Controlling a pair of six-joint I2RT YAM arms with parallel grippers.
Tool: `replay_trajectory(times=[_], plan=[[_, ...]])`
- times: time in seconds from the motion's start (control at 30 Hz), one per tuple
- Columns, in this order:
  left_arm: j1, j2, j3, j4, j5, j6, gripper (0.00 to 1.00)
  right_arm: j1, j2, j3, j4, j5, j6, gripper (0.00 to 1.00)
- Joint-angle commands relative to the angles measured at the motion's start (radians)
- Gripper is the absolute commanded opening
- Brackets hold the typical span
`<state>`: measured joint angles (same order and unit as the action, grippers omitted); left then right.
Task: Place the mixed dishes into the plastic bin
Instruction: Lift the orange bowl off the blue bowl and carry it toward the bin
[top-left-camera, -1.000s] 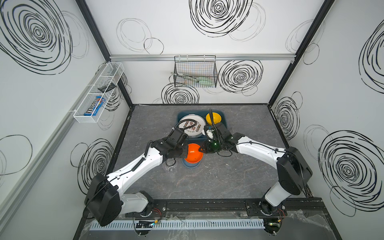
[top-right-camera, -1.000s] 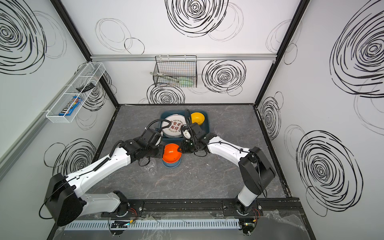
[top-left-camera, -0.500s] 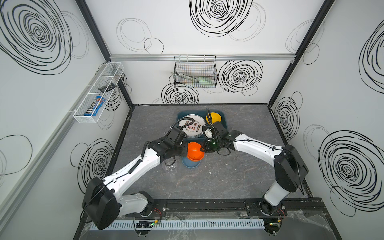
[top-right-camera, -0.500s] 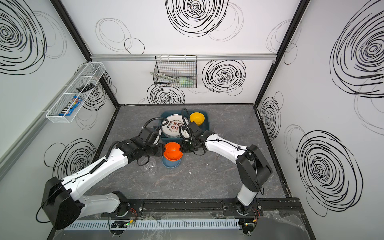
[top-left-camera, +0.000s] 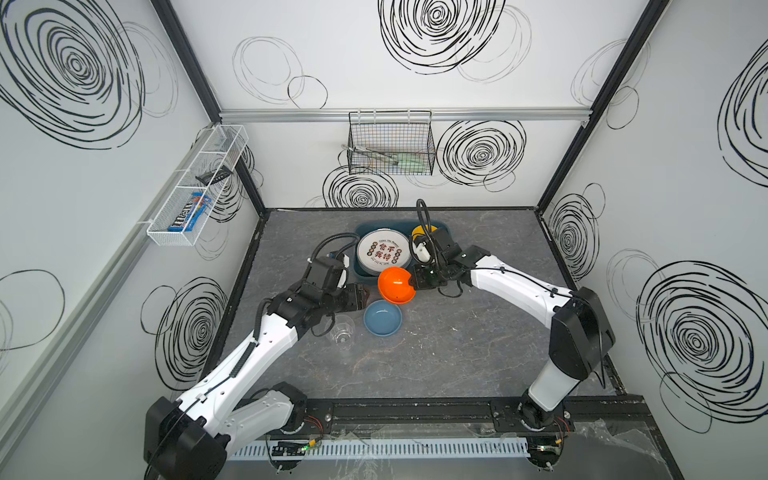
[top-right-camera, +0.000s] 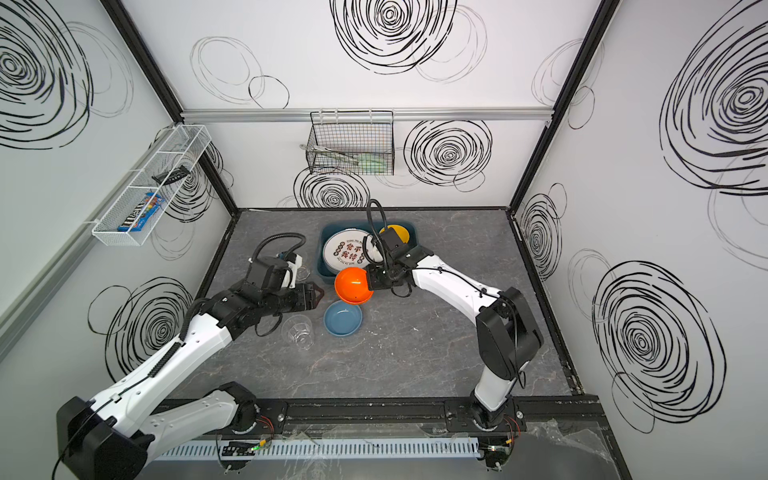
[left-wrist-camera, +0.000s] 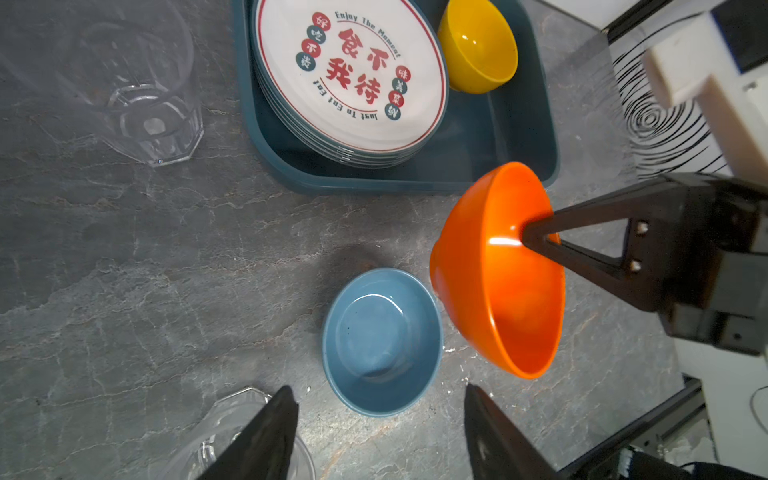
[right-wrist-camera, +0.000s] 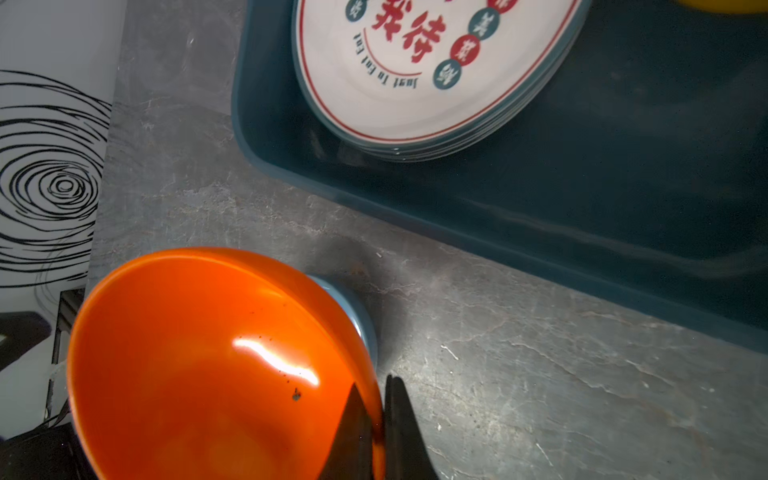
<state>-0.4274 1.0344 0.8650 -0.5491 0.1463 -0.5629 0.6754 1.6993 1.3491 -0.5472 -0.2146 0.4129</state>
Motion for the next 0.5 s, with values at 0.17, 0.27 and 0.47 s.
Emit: replay_trajectory(times=[0.17, 0.27, 0.47], plan=[[0.067, -0.076, -0.070, 0.121, 0.151, -0.044, 0.76, -0.109, 0.019, 0.090, -0.075, 0.047, -0.029, 0.06], [0.069, -0.083, -0.092, 0.150, 0.183, -0.057, 0.77, -0.158, 0.035, 0.120, -0.091, 0.063, -0.029, 0.06], [0.069, -0.089, -0.120, 0.200, 0.230, -0.078, 0.78, -0.240, 0.088, 0.194, -0.111, 0.090, -0.025, 0.06]])
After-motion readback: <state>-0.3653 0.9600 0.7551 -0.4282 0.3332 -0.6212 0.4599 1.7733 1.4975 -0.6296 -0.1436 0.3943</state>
